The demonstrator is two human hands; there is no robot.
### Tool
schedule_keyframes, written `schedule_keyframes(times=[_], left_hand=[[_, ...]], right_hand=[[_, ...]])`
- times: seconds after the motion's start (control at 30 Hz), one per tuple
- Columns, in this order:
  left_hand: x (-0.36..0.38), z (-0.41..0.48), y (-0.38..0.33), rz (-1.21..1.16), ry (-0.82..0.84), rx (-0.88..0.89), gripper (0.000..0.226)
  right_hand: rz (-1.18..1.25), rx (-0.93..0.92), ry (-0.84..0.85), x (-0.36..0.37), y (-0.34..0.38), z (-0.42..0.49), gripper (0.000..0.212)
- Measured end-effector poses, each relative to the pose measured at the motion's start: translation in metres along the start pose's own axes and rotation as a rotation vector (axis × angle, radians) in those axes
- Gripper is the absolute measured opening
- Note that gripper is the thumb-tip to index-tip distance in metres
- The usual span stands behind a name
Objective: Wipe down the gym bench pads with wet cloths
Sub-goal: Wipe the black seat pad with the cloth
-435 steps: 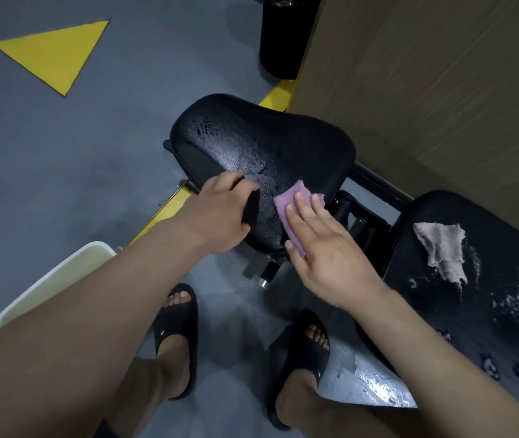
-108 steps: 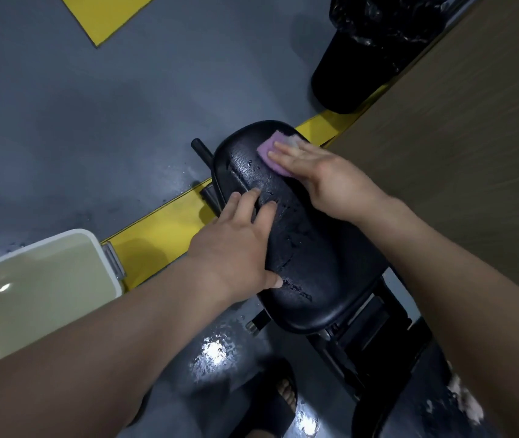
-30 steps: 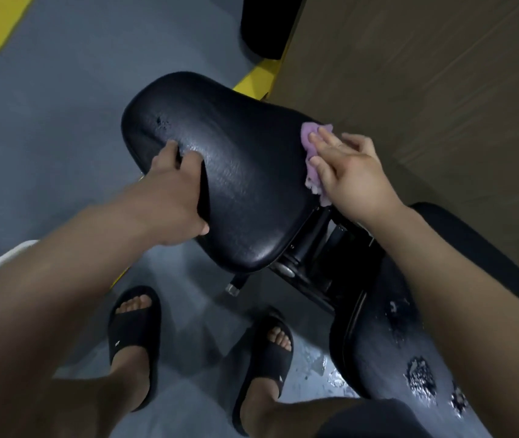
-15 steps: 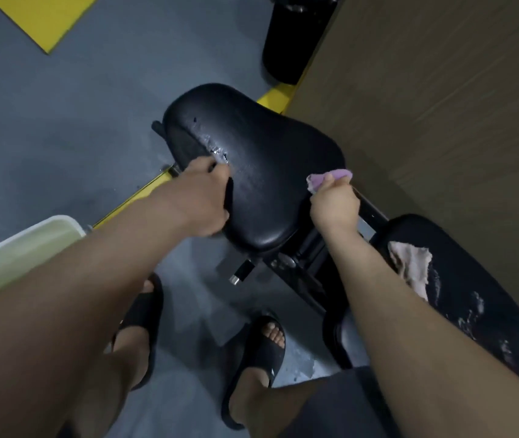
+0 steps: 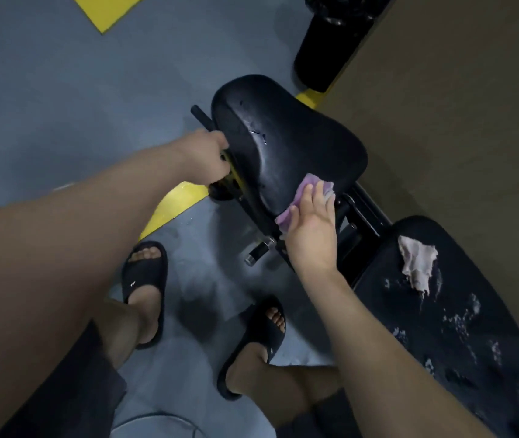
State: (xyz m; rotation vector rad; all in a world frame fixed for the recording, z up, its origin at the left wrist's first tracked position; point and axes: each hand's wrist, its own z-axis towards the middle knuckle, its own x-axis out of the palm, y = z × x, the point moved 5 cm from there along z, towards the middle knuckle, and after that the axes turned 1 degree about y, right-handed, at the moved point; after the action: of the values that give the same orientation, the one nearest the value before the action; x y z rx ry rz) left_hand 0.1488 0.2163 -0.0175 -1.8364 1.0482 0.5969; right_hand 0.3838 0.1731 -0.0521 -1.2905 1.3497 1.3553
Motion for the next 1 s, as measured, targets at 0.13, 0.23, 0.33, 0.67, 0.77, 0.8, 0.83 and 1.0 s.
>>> schedule_keyframes(times=[0.13,0.23,0.33,0.67,0.77,0.8,0.83,1.0], left_hand=[[0.000,0.009,0.001,-0.030,0.041,-0.017,0.036],[-0.005,0.012,-0.003,-0.001,0.018,-0.012,0.038],[-0.014,0.015,-0.011,0.029,-0.079,0.026,0.022],[0.045,-0.012,-0.051,-0.047,-0.196,0.426,0.035],[0.085,-0.011,-0.055,0.084,-0.207,0.326,0.064],[0.094,-0.013,-0.055,0.081,-0.228,0.274,0.067],[0.103,-0.016,-0.055,0.056,-0.239,0.214,0.068],[0.123,-0.016,-0.061,-0.091,-0.280,0.074,0.071]], right_hand=[[-0.232,-0.245,0.067,0.013,0.035,0.012,0.065],[-0.203,-0.385,0.094,0.012,0.061,0.025,0.058],[-0.094,-0.438,0.139,-0.010,0.069,0.036,0.052],[0.224,-0.126,-0.165,-0.042,-0.012,0.028,0.036],[0.238,-0.138,-0.203,-0.037,-0.011,0.035,0.037],[0.242,-0.138,-0.214,-0.035,-0.008,0.040,0.036],[0.247,-0.129,-0.218,-0.033,-0.006,0.046,0.035],[0.241,-0.064,-0.202,-0.020,-0.005,0.075,0.032]])
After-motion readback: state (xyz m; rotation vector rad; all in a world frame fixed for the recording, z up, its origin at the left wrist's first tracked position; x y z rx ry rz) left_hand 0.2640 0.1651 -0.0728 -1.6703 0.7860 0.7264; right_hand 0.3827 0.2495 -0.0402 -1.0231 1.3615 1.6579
